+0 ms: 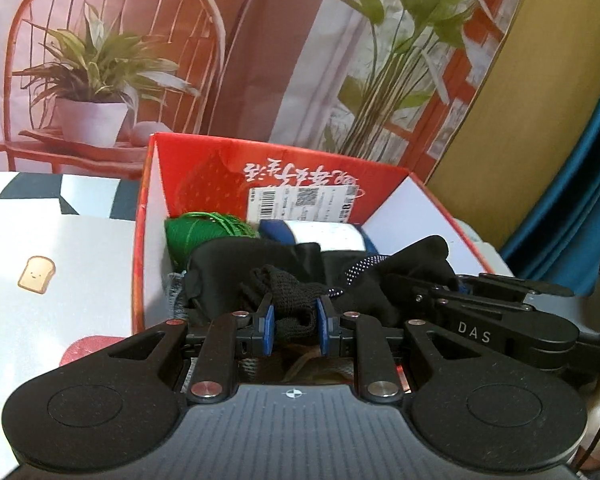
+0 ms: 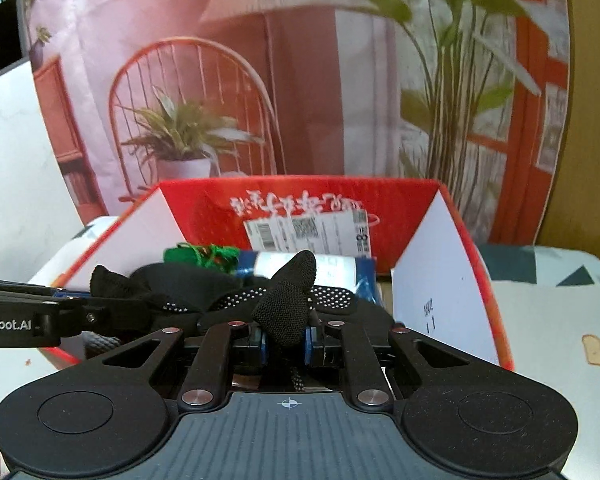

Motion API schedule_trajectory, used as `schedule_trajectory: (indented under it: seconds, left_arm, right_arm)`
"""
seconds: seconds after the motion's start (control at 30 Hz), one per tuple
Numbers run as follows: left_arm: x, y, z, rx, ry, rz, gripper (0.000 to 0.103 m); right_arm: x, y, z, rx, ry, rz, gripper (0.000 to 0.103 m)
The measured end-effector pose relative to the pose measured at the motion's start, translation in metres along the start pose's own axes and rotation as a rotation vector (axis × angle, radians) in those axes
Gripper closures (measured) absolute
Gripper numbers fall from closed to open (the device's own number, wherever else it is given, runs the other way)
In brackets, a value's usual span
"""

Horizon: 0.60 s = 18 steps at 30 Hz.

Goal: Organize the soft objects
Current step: 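Lower the glove into the red box and open both grippers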

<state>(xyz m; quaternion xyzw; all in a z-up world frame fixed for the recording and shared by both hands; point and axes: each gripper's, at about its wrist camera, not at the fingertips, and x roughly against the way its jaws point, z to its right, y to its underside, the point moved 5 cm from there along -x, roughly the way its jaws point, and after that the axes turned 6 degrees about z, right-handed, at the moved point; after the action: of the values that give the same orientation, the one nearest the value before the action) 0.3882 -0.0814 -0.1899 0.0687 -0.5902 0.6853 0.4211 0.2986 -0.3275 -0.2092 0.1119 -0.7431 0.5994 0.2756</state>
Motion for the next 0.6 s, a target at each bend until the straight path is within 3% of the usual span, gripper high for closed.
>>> schedule_trajectory:
  seconds: [0.13,0.2,0.27,0.3,0.33,0.47,0.57,0.6]
  left_arm:
    - [-0.002,-0.001,-0.002,-0.036,-0.024,0.004,0.076]
    - [-0.001,-0.001,0.001,-0.083,-0.041,0.011,0.066]
    - [0.003,-0.001,0.005,-0.129,-0.058,0.025,0.046]
    - [0.006,-0.002,0.006,-0.143,-0.071,0.037,0.032]
    - [0.011,-0.002,0.007,-0.156,-0.076,0.058,0.026]
    - [0.03,-0.004,0.009,-0.169,-0.079,0.097,0.015]
    - [0.048,-0.001,0.009,-0.166,-0.091,0.137,0.003]
    - [0.054,0.001,0.008,-0.164,-0.094,0.15,0.001]
  right_arm:
    - [-0.008,0.004,0.003,-0.003,0.008,-0.015,0.078]
    - [-0.007,0.003,0.004,0.011,0.025,-0.008,0.072]
    - [-0.003,0.003,0.002,0.046,0.058,0.014,0.068]
    - [-0.001,0.002,0.003,0.065,0.07,0.025,0.061]
    - [0.002,0.001,0.002,0.08,0.079,0.038,0.053]
    - [0.02,-0.001,0.006,0.099,0.091,0.093,0.038]
    - [0.037,-0.001,0.008,0.082,0.082,0.136,0.018]
    - [0.044,0.0,0.009,0.076,0.078,0.155,0.006]
